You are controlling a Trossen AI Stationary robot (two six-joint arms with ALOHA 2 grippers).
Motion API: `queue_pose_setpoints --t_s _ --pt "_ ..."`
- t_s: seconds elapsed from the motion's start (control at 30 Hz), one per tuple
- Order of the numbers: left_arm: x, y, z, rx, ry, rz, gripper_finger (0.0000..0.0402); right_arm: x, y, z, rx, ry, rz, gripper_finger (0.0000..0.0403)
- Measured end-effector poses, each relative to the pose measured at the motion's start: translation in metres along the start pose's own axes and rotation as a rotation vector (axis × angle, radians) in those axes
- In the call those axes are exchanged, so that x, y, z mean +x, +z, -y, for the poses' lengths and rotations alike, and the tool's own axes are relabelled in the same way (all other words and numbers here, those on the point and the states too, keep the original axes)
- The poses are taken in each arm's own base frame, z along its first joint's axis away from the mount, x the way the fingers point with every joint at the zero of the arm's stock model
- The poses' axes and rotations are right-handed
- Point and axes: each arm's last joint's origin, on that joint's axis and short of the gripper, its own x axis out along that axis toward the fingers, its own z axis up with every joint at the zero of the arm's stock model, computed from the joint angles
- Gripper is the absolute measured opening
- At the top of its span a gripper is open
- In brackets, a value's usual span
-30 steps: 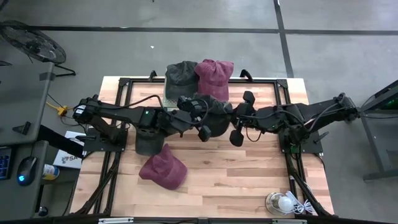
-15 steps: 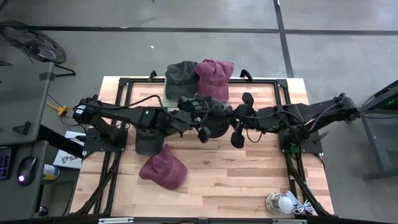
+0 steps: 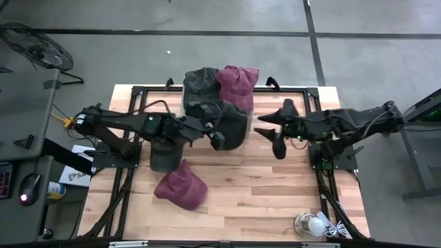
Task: Pick & Place hat
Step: Stack the right black cap on top of the black cap on the shelf
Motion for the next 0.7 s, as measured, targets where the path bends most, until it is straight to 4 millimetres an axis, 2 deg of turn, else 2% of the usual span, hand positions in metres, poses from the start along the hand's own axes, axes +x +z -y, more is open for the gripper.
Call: queue_pose_setpoints --t_s 0.13,0.27,0.47,0.7 --pt "-0.016 0.011 -0.018 -0.058 0.059 0.018 0.0003 -0.017 -0.001 0.011 0.059 -0.019 -0.031 0.0205" --pt "-0.026 0.031 -0.040 -0.094 0.102 -0.023 0.0003 -0.026 -0.003 0.018 0.080 -0.034 -0.064 0.0206" --pt "-0.032 0.069 -0.075 -0.165 0.132 -0.056 0.0003 -0.024 -0.005 0.016 0.087 -0.016 -0.092 0.0207" --pt "-0.023 0.083 -0.121 -0.257 0.244 -0.150 0.0003 -0.019 -0.008 0.014 0.088 -0.010 -0.116 0.0207"
